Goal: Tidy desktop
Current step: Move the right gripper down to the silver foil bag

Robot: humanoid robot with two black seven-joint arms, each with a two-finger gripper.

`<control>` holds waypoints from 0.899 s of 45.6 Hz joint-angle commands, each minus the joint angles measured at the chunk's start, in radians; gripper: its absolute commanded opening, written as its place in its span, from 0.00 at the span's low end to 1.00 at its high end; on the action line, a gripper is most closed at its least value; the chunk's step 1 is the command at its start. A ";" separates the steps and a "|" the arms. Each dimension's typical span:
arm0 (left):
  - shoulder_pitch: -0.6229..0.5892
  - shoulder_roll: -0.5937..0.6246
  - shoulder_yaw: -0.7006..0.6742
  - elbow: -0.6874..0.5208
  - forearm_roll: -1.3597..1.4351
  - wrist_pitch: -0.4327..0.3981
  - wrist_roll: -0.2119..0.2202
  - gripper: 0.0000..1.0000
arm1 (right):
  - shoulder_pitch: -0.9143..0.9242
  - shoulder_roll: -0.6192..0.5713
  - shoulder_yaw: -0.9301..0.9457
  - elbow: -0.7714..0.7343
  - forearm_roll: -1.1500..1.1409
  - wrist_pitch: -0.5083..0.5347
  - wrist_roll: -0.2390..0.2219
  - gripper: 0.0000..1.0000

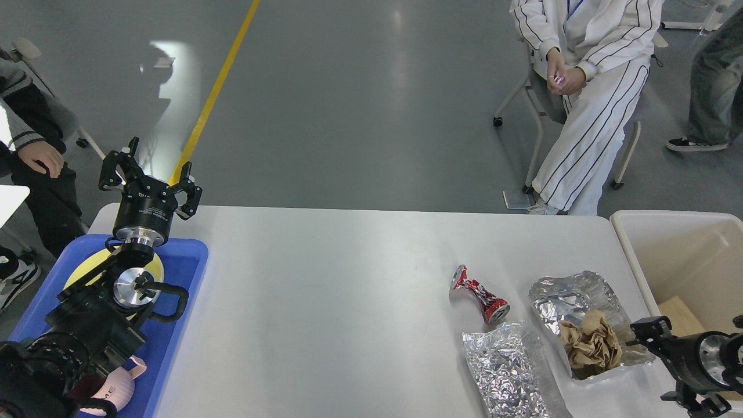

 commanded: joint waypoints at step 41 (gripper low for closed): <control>0.000 -0.001 0.000 0.000 0.000 0.000 0.000 0.97 | -0.150 0.146 0.102 -0.058 0.023 -0.177 0.043 0.00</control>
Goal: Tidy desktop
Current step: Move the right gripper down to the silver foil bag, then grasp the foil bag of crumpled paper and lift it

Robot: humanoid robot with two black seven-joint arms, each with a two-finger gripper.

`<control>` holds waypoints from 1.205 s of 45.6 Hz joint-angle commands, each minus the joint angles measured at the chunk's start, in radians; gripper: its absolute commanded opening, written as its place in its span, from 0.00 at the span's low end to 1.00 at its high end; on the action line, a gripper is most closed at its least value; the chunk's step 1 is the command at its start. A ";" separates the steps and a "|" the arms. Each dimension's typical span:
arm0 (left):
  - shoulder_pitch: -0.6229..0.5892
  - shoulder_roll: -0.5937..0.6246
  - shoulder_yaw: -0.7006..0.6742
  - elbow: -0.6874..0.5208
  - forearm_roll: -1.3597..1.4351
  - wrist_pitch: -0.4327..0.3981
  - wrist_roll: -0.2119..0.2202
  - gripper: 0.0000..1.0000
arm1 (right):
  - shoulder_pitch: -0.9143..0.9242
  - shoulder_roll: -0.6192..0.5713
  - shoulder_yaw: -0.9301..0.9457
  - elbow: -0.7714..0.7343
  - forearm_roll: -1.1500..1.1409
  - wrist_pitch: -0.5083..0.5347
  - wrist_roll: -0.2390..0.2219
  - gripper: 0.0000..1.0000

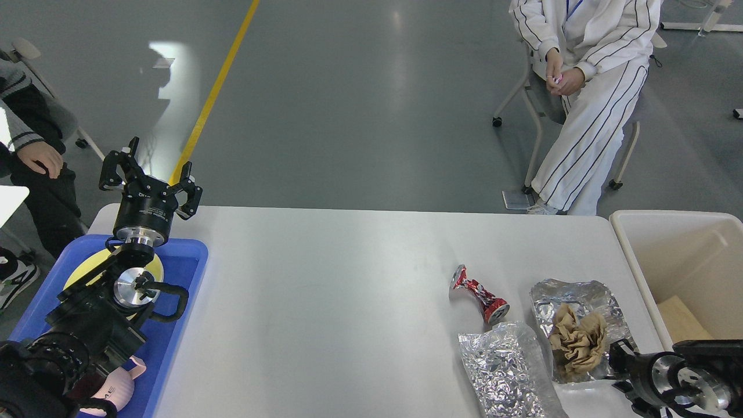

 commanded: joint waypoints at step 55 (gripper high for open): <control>0.000 0.002 0.000 0.000 0.000 0.000 0.000 0.97 | 0.207 -0.248 -0.014 0.074 -0.020 0.125 -0.014 0.00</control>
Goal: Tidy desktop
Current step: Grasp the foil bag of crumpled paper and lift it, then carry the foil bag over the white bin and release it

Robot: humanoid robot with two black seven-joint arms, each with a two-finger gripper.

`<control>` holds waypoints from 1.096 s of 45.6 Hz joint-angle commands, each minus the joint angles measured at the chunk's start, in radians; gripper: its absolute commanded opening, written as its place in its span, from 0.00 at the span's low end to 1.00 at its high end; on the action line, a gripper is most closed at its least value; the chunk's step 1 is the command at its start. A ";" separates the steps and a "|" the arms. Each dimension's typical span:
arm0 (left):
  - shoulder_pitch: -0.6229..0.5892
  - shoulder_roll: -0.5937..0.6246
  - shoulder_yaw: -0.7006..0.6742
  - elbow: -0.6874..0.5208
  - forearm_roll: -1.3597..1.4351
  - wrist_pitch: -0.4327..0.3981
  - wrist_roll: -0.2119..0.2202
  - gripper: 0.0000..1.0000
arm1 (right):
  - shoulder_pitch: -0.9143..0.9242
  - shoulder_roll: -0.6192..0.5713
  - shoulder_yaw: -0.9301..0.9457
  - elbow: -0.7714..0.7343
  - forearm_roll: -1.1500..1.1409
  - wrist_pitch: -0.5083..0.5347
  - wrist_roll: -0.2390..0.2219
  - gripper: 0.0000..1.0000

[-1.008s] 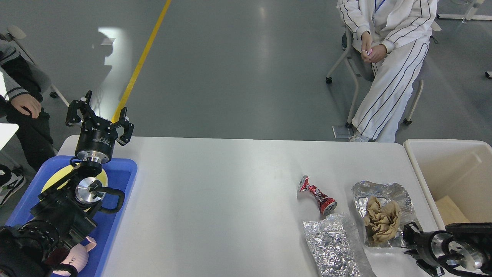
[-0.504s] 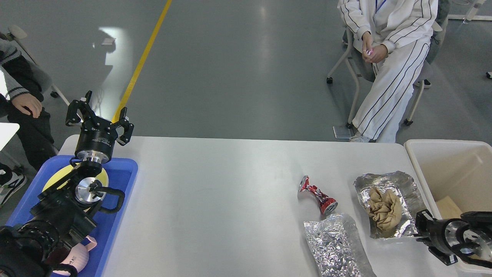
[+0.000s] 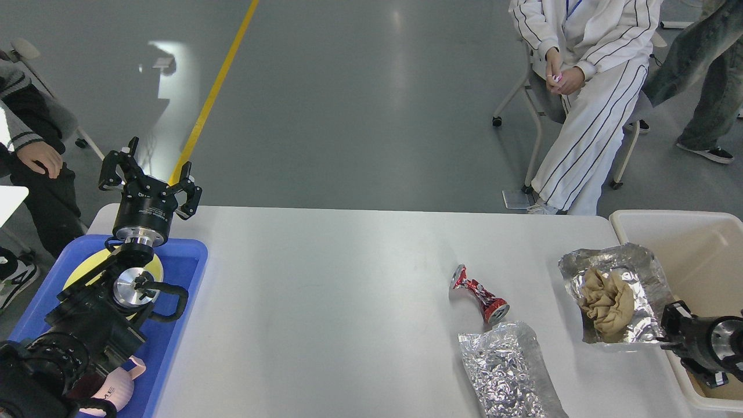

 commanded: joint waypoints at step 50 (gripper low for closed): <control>0.000 0.001 -0.002 0.000 0.000 -0.009 0.000 0.97 | 0.952 0.419 -0.276 0.211 -0.255 0.529 -0.202 0.00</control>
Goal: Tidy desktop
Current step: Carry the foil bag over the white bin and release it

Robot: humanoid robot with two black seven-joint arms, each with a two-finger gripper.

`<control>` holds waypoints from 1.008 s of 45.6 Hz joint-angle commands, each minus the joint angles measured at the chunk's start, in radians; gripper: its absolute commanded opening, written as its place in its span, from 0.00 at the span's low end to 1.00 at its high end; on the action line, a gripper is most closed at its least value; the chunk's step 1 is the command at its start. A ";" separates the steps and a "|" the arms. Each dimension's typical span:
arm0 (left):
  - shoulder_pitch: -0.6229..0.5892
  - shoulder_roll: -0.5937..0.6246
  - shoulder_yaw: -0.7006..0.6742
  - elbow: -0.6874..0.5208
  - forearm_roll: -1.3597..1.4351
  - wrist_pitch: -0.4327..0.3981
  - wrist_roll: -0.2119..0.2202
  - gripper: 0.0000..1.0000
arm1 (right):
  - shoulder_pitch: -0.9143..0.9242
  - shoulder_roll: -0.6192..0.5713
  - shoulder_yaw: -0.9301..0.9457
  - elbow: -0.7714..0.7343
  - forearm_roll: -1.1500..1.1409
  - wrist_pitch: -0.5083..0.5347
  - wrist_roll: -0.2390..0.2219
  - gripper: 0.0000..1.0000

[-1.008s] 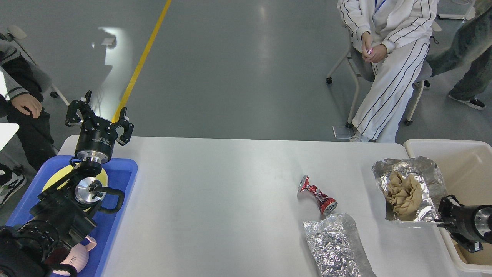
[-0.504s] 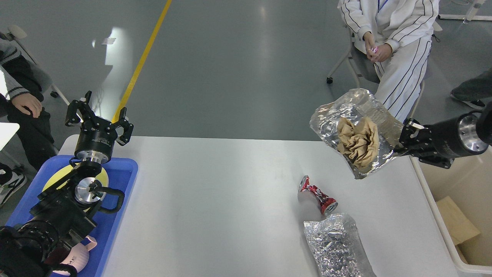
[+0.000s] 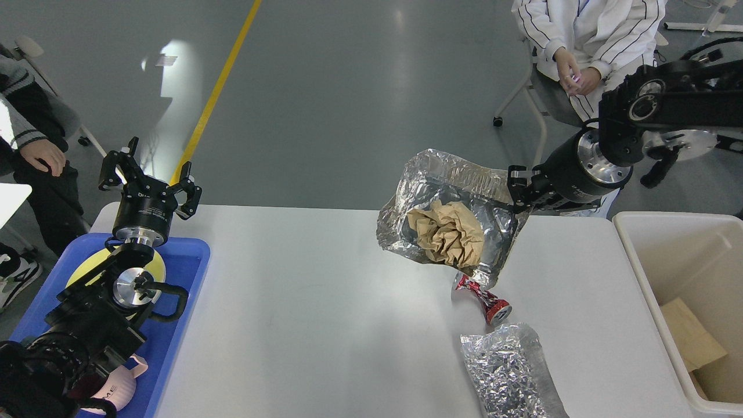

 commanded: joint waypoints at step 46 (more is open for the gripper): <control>0.000 0.000 -0.002 0.000 0.000 -0.003 0.000 0.97 | -1.165 -0.181 0.373 -1.026 0.002 -0.374 0.012 0.00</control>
